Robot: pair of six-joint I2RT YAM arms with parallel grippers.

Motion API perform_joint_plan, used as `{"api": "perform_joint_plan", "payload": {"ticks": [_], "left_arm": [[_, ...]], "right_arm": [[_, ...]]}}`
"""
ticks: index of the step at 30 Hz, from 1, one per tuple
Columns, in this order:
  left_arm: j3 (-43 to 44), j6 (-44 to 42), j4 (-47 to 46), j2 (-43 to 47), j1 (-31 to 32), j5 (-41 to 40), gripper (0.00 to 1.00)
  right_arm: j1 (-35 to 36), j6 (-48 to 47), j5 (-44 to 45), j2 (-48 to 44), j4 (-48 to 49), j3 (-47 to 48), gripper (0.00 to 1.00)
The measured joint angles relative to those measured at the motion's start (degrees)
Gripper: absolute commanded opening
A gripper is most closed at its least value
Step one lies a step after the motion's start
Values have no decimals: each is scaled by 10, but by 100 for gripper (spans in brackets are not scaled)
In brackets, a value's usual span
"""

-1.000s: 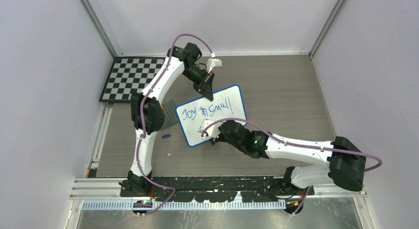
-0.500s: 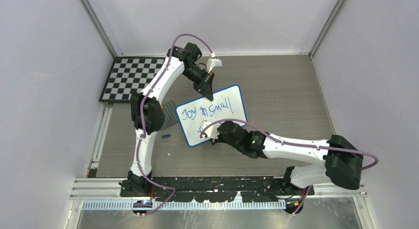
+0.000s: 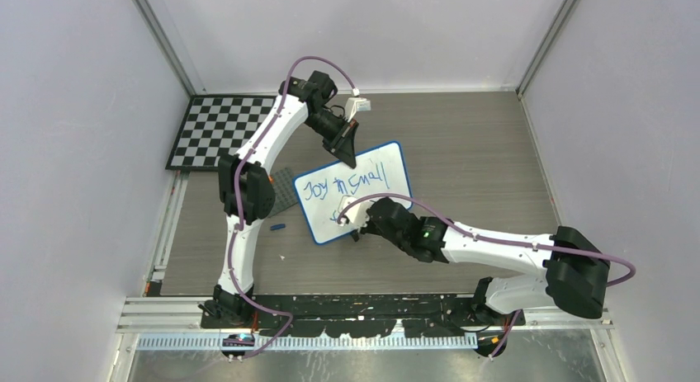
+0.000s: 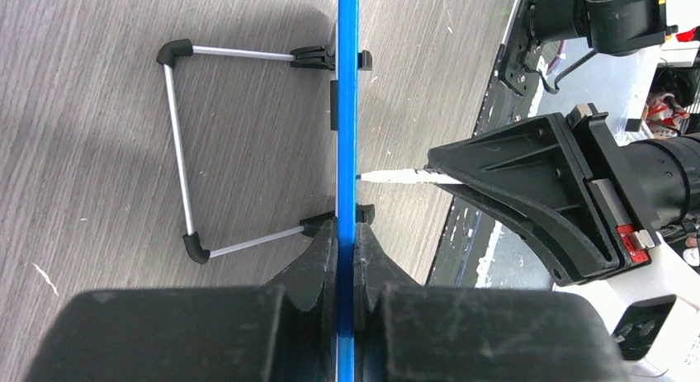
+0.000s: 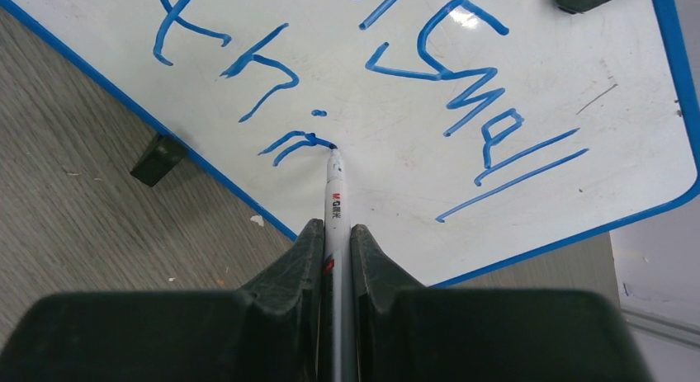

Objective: Write a sentence on the whiteboard

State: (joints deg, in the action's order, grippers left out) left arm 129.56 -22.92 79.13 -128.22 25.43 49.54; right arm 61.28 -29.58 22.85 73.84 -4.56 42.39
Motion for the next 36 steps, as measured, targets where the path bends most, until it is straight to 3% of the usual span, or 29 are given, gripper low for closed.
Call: {"api": "perform_joint_plan", "payload": {"ticks": [20,29,36], "left_arm": [[0,0,0,0,0,0,0],[1,0,0,0,0,1,0],[2,0,2,0,1,0,0]], "right_arm": [[-7,9,-22,-8,-47,-12,0],[-14,18,-22,-76,-53,-13,0],[-20,20,0,-51,-50,-13,0]]}}
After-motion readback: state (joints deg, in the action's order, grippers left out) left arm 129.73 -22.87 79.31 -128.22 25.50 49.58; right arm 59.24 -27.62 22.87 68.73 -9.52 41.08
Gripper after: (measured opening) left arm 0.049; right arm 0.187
